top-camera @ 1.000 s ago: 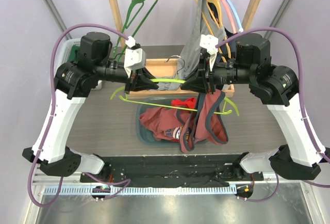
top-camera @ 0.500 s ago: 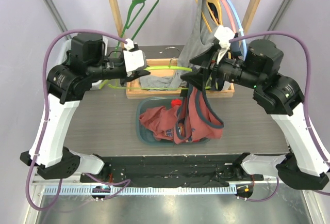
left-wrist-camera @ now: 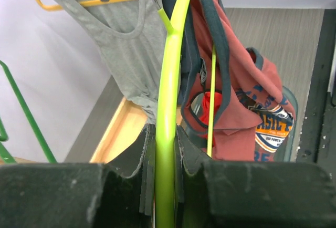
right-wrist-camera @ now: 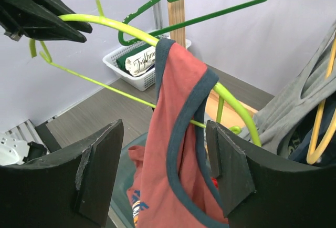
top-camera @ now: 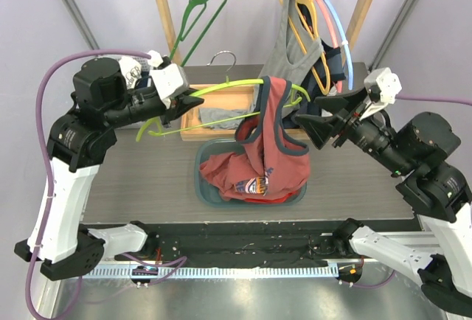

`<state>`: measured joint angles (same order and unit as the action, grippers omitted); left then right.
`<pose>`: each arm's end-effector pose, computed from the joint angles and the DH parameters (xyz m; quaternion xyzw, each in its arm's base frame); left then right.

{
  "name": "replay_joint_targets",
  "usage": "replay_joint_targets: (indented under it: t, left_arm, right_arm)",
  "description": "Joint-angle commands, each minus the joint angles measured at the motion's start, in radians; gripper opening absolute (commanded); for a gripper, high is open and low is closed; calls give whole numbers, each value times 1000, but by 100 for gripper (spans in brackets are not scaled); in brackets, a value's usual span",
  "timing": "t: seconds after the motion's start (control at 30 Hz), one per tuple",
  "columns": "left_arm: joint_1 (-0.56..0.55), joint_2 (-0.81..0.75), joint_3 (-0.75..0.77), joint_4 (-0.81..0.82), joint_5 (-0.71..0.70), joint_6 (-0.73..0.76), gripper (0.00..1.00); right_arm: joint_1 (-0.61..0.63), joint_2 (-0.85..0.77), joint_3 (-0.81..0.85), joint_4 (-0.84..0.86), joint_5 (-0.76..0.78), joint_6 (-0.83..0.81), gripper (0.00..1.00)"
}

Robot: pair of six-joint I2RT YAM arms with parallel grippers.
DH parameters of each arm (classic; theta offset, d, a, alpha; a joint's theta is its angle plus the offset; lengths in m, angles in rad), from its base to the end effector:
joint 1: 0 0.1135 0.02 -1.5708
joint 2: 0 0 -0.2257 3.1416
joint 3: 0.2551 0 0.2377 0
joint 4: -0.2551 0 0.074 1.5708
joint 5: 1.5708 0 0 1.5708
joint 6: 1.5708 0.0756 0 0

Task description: Remove the tank top from the hanger

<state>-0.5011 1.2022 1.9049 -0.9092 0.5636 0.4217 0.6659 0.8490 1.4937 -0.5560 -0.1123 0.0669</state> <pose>0.1651 -0.1365 0.4902 0.4889 0.5896 -0.2397 0.5966 0.1262 0.1100 0.4823 -0.2384 0.6318 0.2993 0.6741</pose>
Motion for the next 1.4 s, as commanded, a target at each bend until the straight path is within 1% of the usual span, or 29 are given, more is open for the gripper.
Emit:
replay_joint_targets:
  t: [0.0,0.17,0.43,0.53,0.57,0.63,0.67,0.73,0.77,0.83,0.87,0.9,1.03,1.13,1.17,1.27,1.3,1.37]
  left_arm:
    - [16,-7,-10,173,33,-136,0]
    - [38,-9,-9,205,70,-187,0]
    - [49,-16,-23,213,119,-218,0]
    - [49,-16,-23,216,131,-224,0]
    - [47,-18,-23,213,133,-227,0]
    - [50,-18,-26,213,136,-227,0]
    - [50,-20,-27,213,136,-227,0]
    - [49,-21,-35,213,142,-228,0]
    - [50,-23,-36,213,144,-227,0]
    - [52,-26,-43,211,145,-225,0]
    - [52,-26,-44,210,147,-222,0]
    - [53,-27,-49,208,145,-213,0]
    - [53,-30,-64,184,118,-173,0]
    - [58,-38,-79,158,105,-149,0]
    - [61,-42,-96,150,104,-143,0]
    - [64,-76,-125,107,108,-95,0]
    - [67,-95,-133,96,110,-84,0]
    - [68,-113,-136,60,113,-55,0]
  right_arm:
    - [1,7,-72,74,17,74,72]
    - [0,50,-105,120,-13,94,72]
    - [3,97,-115,192,-15,108,71]
    - [1,119,-112,218,-32,117,69]
    - [1,127,-107,229,-35,120,64]
    - [1,136,-105,237,-52,125,56]
    - [1,143,-99,243,-58,128,47]
    - [1,150,-96,246,-56,136,36]
    - [1,153,-92,251,-58,136,24]
    - [0,160,-89,252,-66,140,13]
    - [1,160,-86,258,-69,140,4]
    - [1,165,-81,258,-70,140,1]
    - [1,185,-23,257,-84,136,1]
    - [1,203,66,235,-50,116,1]
    - [1,205,106,229,-8,100,1]
    - [1,196,149,226,89,56,1]
    - [0,191,154,222,171,45,1]
    - [1,183,160,200,241,13,1]
